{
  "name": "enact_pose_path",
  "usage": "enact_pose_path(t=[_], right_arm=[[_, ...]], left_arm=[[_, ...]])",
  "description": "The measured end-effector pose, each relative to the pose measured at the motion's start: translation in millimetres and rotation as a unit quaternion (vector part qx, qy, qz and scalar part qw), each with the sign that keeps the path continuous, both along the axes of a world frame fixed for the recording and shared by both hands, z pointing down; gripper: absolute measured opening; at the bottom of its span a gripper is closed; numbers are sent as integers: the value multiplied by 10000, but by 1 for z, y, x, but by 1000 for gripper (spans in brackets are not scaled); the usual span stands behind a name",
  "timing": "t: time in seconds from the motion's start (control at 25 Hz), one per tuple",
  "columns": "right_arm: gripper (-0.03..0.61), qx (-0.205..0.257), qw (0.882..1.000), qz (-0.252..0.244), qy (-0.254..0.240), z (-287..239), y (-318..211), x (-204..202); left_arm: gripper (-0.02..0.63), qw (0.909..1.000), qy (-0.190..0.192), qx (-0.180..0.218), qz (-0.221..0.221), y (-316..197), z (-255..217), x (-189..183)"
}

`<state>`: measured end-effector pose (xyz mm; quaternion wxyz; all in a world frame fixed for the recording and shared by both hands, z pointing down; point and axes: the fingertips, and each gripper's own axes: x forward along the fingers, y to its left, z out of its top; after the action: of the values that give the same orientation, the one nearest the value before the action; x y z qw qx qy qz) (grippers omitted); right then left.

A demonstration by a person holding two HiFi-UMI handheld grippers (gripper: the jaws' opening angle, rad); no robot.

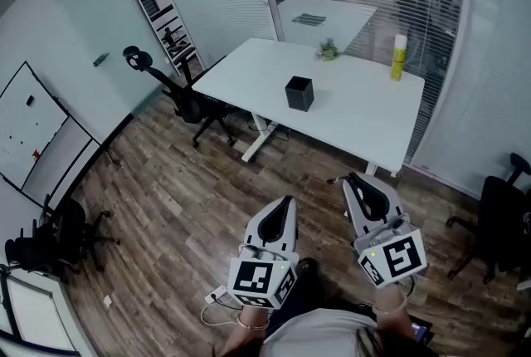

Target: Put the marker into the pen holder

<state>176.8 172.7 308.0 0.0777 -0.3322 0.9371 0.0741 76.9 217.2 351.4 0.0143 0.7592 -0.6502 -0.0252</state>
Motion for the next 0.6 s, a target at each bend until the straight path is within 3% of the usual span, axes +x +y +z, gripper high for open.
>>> enact_pose_path(t=[0.6], right_arm=[[60, 8, 9999, -64, 86, -1, -80, -46]], left_arm=[[18, 10000, 77, 48, -33, -84, -2, -47]])
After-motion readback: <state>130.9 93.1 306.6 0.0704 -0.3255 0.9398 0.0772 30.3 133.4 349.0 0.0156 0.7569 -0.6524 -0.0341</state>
